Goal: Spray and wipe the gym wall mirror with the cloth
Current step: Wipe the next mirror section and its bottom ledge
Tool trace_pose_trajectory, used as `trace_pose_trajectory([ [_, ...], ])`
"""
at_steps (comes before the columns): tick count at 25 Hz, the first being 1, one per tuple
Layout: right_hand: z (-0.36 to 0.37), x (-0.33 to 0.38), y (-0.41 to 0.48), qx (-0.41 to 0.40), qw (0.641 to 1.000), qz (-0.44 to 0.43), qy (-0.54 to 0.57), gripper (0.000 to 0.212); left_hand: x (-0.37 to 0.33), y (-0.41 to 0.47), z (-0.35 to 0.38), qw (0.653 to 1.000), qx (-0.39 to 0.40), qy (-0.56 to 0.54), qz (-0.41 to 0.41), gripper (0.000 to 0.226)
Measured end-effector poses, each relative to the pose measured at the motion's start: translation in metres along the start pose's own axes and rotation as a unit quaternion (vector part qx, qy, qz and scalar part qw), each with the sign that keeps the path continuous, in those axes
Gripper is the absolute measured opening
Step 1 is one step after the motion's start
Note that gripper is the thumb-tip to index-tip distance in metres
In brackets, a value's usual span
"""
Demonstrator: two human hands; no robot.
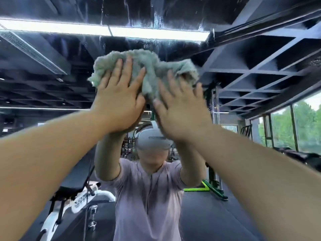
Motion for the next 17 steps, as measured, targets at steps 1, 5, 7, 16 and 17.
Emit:
trace_pose_trajectory([
  [1,0.011,0.011,-0.023,0.004,0.999,-0.032,0.002,0.058,-0.003,-0.023,0.007,1.0,-0.004,0.001,0.018,0.074],
  [5,0.01,-0.041,-0.061,-0.008,0.996,-0.067,-0.063,0.055,0.0,-0.08,0.016,0.991,-0.016,0.045,0.122,0.065],
  [7,-0.003,-0.084,-0.046,-0.011,0.997,-0.007,-0.071,0.058,-0.016,-0.049,0.006,0.989,0.016,0.046,0.137,0.066],
  [16,0.013,-0.063,-0.075,0.005,0.996,0.089,-0.005,0.056,-0.057,-0.055,0.029,0.984,-0.065,0.027,0.164,0.061],
  [17,0.011,-0.049,-0.058,0.0,0.998,0.069,0.002,0.055,-0.034,-0.058,0.029,0.987,-0.072,0.024,0.14,0.061],
])
Point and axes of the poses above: each hand's wrist, its own y-axis towards the middle knuckle, its own z-axis out of the palm, x = y × z, the point moved 2 cm from there along y, towards the middle knuckle, and after that the axes turned 1 degree about y, right-handed, at the moved point
